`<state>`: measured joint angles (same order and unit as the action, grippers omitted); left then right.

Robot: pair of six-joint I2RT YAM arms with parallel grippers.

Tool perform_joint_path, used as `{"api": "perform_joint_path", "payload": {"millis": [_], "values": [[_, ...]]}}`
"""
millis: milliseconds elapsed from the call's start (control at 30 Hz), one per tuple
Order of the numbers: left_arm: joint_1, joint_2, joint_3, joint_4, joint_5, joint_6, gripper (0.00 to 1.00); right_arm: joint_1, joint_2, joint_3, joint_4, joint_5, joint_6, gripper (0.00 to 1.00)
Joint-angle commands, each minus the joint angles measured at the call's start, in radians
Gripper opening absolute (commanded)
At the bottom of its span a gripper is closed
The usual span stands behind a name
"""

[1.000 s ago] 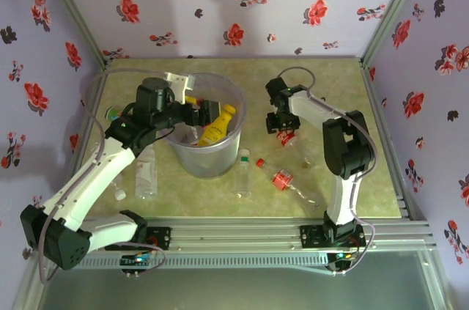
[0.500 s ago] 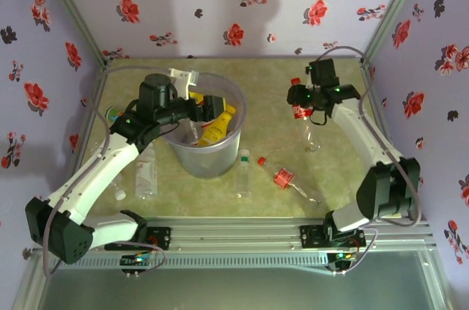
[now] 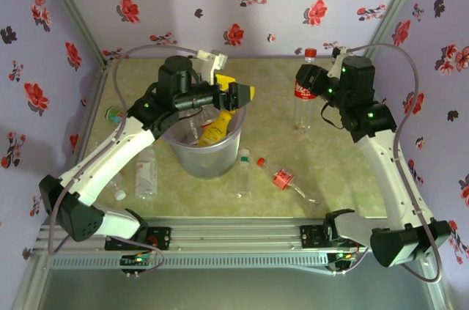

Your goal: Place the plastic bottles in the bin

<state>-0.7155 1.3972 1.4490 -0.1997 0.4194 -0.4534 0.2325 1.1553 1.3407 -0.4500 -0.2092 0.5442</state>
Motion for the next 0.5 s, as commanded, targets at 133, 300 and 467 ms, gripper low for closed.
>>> {"api": "perform_joint_path", "payload": {"millis": [133,300,467], "values": [[-0.103,0.094,0.106,0.009,-0.008,0.071,0.97,-0.006,0.008,0.031,0.249,-0.202,0.189,0.54],[-0.147,0.172,0.169,-0.008,-0.076,0.091,0.98,-0.009,0.036,0.042,0.343,-0.332,0.271,0.54],[-0.177,0.235,0.235,-0.036,-0.128,0.122,0.97,-0.009,0.053,0.043,0.424,-0.425,0.343,0.54]]}}
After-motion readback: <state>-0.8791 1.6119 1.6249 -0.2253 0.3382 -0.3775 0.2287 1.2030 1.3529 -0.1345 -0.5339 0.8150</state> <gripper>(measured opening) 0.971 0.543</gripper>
